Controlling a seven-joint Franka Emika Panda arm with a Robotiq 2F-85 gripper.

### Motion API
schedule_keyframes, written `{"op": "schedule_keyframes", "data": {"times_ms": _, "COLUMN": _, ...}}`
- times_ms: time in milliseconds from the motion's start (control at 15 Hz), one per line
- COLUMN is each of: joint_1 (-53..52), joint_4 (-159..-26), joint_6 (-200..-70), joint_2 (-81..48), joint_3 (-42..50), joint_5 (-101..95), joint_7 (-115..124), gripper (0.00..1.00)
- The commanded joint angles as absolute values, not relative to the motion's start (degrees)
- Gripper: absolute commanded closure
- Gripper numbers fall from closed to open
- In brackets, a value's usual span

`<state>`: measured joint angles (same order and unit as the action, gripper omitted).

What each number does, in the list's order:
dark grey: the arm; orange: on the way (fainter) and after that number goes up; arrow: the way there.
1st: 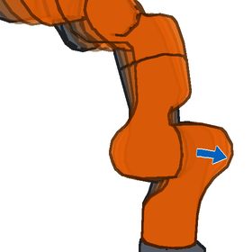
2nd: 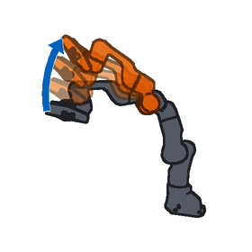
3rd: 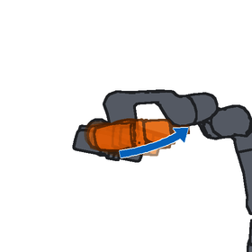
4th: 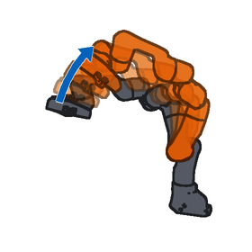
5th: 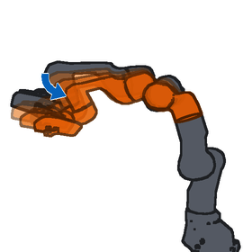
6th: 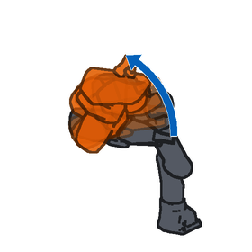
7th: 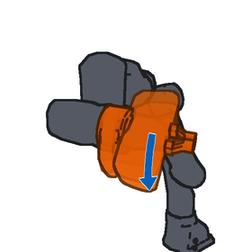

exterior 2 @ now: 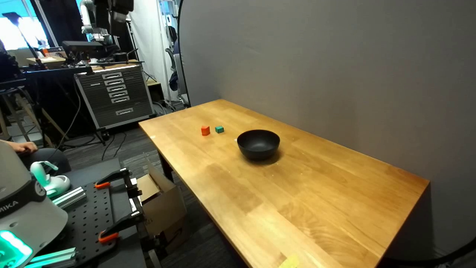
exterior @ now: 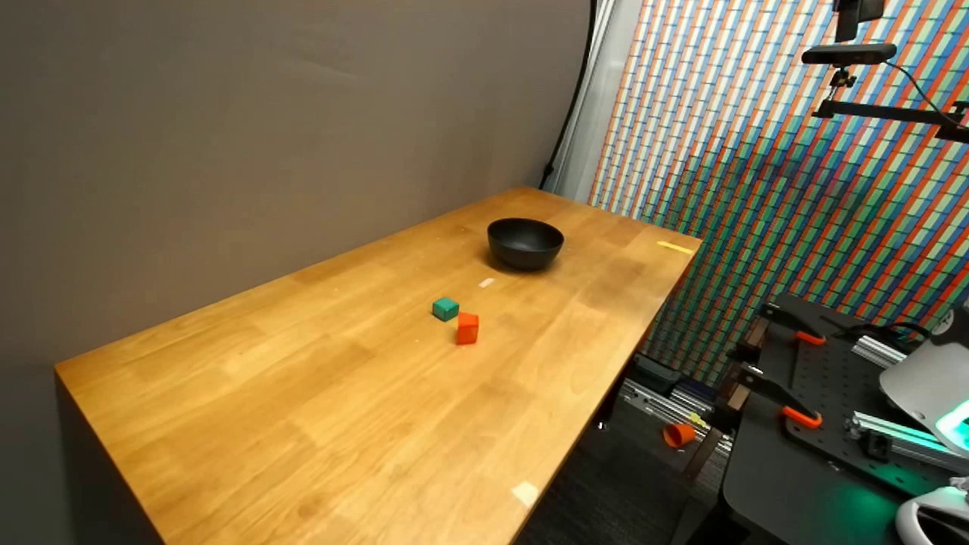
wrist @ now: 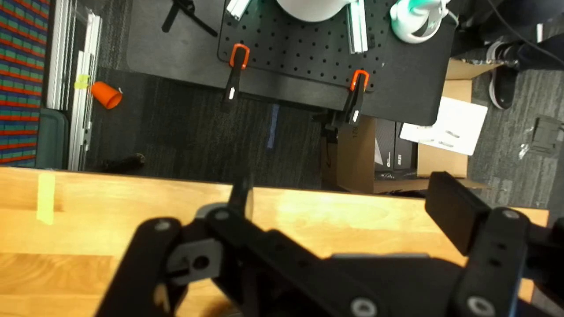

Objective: Put the orange and green blocks in the bowl

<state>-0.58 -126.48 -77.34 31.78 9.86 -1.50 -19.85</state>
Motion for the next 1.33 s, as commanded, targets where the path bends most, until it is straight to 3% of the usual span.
{"op": "schedule_keyframes", "data": {"times_ms": 0, "joint_1": 0.2, "joint_4": -128.5, "joint_6": -88.2, "joint_2": 30.9, "joint_3": 11.2, "joint_5": 1.1, "joint_7": -20.9, "gripper": 0.00}}
{"op": "schedule_keyframes", "data": {"times_ms": 333, "joint_1": -2.3, "joint_4": -132.7, "joint_6": -107.9, "joint_2": 19.4, "joint_3": 14.1, "joint_5": 9.8, "joint_7": -29.0, "gripper": 0.00}}
{"op": "schedule_keyframes", "data": {"times_ms": 533, "joint_1": -3.9, "joint_4": -133.6, "joint_6": -113.2, "joint_2": 9.7, "joint_3": 13.1, "joint_5": 17.9, "joint_7": -37.3, "gripper": 0.00}}
{"op": "schedule_keyframes", "data": {"times_ms": 1000, "joint_1": -3.7, "joint_4": -126.7, "joint_6": -121.2, "joint_2": -16.4, "joint_3": 0.5, "joint_5": 26.2, "joint_7": -43.8, "gripper": 0.00}}
{"op": "schedule_keyframes", "data": {"times_ms": 1267, "joint_1": -4.4, "joint_4": -119.8, "joint_6": -136.4, "joint_2": -29.7, "joint_3": -6.8, "joint_5": 23.5, "joint_7": -40.8, "gripper": 0.00}}
